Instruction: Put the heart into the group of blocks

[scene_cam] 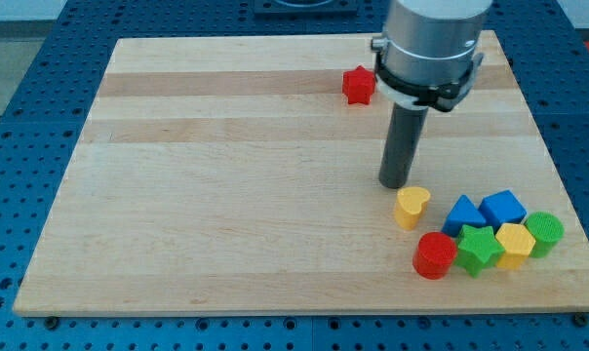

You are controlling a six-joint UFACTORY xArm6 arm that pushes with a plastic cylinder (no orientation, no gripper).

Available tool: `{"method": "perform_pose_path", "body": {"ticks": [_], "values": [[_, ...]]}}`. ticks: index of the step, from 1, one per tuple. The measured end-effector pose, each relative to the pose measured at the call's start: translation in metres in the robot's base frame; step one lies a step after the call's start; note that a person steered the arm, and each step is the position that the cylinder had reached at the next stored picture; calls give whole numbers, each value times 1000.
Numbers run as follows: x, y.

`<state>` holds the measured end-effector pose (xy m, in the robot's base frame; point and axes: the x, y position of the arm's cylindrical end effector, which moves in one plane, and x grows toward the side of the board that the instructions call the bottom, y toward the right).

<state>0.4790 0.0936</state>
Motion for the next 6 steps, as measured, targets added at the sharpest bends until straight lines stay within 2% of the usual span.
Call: {"method": "perform_pose_path", "body": {"ticks": [3, 6], "values": [[44, 13], [49, 10]]}}
